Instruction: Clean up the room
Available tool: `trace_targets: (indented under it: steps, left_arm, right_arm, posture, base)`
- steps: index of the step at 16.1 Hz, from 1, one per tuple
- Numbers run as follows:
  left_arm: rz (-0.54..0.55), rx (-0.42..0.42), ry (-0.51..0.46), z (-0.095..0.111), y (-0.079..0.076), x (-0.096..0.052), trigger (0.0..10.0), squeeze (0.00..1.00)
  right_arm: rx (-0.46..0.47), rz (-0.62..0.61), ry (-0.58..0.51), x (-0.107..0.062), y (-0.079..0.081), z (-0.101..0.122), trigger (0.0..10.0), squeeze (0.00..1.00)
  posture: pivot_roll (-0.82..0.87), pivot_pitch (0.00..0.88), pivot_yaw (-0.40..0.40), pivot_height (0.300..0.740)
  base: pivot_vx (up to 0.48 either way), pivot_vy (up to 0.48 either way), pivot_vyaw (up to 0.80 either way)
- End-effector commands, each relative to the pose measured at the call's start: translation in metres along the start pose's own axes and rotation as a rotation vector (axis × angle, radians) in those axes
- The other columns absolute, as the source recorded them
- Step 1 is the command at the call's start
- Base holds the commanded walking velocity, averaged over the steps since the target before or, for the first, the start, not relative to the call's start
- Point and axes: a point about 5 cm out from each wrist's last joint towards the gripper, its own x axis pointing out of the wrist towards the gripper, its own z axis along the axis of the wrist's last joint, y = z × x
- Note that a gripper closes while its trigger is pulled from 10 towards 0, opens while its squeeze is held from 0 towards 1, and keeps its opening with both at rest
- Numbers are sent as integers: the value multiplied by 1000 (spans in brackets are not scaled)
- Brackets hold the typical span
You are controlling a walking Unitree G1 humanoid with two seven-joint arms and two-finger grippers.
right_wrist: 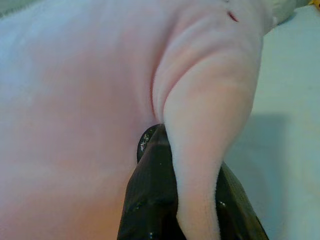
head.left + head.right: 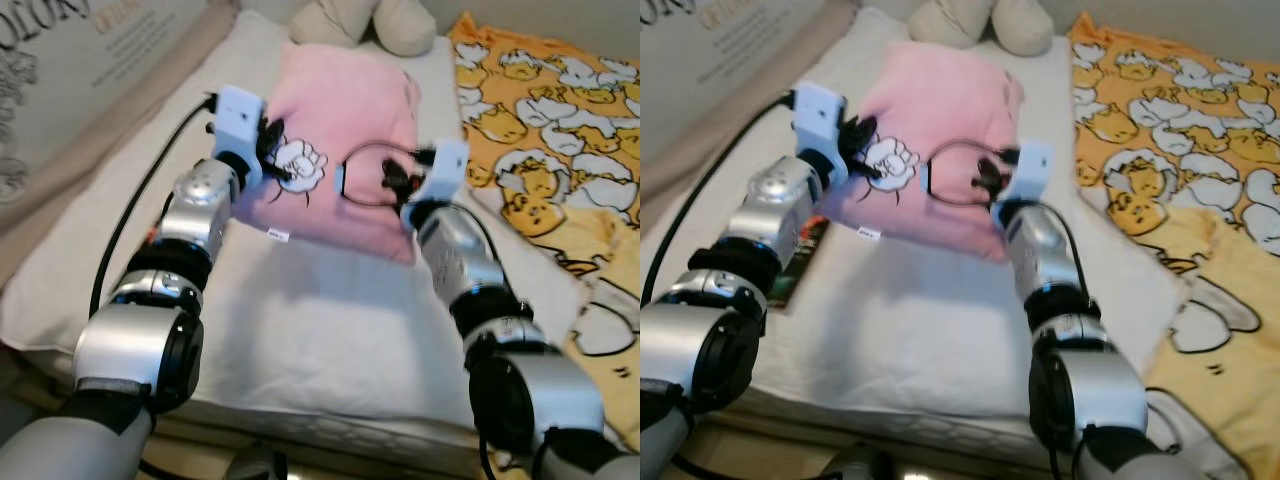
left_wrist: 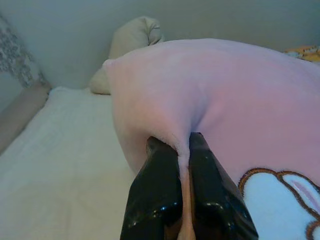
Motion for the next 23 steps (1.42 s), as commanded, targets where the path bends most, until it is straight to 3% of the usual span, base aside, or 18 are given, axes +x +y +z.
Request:
trace_targets:
  steps: [1, 7, 16, 17, 20, 23]
  left_arm:
    - [67, 13, -33, 5, 12, -3, 10000, 0]
    - [114, -4, -3, -7, 8, -5, 10000, 0]
    - [174, 15, 8, -5, 13, -5, 10000, 0]
    - [210, 108, 4, -6, 13, -6, 10000, 0]
    - [252, 33, 25, -12, 14, -8, 10000, 0]
    - [269, 37, 32, -12, 15, -7, 10000, 0]
  right_arm:
    - [-33, -10, -35, -1, 0, 4, 10000, 0]
    - [-82, -1, -27, -5, -3, 0, 10000, 0]
    - [-94, 8, -15, -4, -2, 1, 10000, 0]
    - [-94, 4, -12, -4, -2, 0, 10000, 0]
    - [-96, 8, 2, -6, -1, -5, 10000, 0]
    - [-99, 10, 11, -6, -1, -6, 10000, 0]
  posture:
    - [33, 0, 3, 740]
    - [40, 0, -13, 740]
    - [48, 0, -29, 740]
    - [48, 0, -29, 740]
    - [45, 0, -28, 740]
    - [44, 0, -27, 740]
  base:
    - [0, 480, 0]
    - [0, 480, 0]
    - [0, 480, 0]
    - [0, 0, 0]
    - [160, 0, 0]
    - [480, 0, 0]
